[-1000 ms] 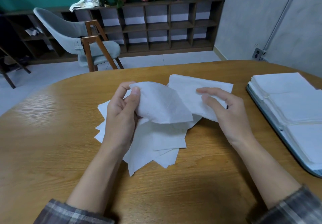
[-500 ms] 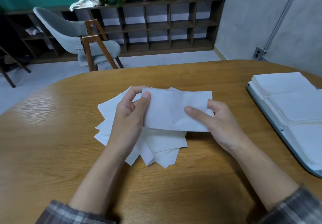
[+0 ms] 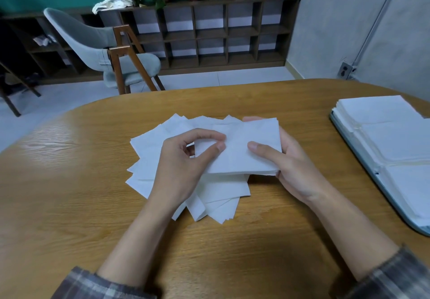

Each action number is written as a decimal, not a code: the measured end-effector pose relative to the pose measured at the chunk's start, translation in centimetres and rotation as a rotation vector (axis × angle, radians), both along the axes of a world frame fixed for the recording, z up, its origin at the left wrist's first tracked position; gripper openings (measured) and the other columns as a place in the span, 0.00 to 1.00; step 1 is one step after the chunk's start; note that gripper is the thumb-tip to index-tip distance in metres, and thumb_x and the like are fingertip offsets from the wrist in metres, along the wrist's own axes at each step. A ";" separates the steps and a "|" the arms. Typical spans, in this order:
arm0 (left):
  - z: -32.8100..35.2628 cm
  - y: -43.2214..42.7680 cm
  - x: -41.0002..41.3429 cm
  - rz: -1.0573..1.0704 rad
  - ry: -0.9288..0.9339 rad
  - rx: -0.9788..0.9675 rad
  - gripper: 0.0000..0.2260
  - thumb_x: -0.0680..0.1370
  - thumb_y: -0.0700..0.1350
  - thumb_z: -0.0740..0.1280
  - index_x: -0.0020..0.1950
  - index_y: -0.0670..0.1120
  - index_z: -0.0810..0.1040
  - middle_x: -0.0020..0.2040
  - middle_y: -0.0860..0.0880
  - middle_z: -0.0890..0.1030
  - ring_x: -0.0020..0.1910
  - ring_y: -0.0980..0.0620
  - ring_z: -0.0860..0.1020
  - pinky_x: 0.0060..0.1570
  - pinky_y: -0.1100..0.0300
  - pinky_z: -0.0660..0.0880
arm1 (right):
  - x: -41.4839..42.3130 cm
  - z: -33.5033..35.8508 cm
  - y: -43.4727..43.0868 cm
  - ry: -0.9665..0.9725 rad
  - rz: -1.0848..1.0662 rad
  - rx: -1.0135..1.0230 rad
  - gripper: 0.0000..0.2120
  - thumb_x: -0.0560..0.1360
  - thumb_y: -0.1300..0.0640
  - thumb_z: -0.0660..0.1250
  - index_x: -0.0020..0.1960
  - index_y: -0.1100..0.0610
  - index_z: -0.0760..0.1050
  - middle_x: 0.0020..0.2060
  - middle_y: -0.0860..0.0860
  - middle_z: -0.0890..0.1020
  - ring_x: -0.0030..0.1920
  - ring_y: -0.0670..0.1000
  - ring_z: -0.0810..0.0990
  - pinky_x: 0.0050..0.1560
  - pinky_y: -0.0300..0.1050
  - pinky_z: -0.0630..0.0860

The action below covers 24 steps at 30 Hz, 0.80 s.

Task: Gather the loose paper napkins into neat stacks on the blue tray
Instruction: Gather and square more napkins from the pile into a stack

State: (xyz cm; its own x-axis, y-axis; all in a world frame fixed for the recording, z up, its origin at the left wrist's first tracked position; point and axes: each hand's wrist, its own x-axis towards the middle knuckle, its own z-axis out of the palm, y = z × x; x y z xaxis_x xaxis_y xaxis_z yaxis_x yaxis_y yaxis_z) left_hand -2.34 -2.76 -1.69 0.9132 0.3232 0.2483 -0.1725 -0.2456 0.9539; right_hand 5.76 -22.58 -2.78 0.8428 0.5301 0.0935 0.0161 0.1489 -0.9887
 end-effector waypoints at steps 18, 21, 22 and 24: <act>1.7 0.6 -0.6 -0.093 0.174 -0.171 0.28 0.76 0.49 0.76 0.73 0.65 0.70 0.54 0.53 0.88 0.49 0.50 0.88 0.47 0.54 0.82 | 0.4 0.8 -0.6 -0.054 -0.041 0.031 0.40 0.74 0.55 0.77 0.75 0.26 0.63 0.72 0.49 0.76 0.71 0.55 0.78 0.70 0.62 0.77; 1.1 0.8 -0.4 -0.022 0.136 -0.081 0.26 0.79 0.45 0.75 0.72 0.65 0.71 0.54 0.56 0.87 0.51 0.53 0.87 0.52 0.50 0.84 | 0.5 1.0 -1.2 0.038 0.114 0.137 0.37 0.77 0.58 0.75 0.76 0.30 0.64 0.65 0.48 0.83 0.67 0.56 0.81 0.62 0.54 0.81; 1.0 1.0 -0.4 -0.014 0.126 -0.066 0.25 0.80 0.45 0.75 0.72 0.65 0.71 0.54 0.58 0.87 0.52 0.55 0.86 0.52 0.52 0.84 | 0.5 1.2 -1.4 0.065 0.182 0.170 0.35 0.76 0.58 0.74 0.76 0.33 0.66 0.66 0.48 0.82 0.67 0.56 0.81 0.61 0.53 0.81; 0.8 1.2 -0.3 -0.014 0.120 -0.033 0.25 0.81 0.45 0.73 0.72 0.64 0.71 0.54 0.61 0.86 0.52 0.59 0.85 0.51 0.57 0.84 | 0.6 1.4 -1.9 0.103 0.279 0.206 0.30 0.73 0.54 0.73 0.74 0.42 0.73 0.68 0.50 0.80 0.67 0.57 0.80 0.61 0.54 0.80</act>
State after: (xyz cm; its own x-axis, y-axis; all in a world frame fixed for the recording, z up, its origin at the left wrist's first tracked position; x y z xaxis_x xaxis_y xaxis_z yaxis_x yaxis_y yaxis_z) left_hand -2.64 -1.56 -0.93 0.9401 0.3164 0.1266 -0.0600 -0.2119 0.9754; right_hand 6.37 -24.49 -1.40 0.6787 0.7202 0.1442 -0.1515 0.3293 -0.9320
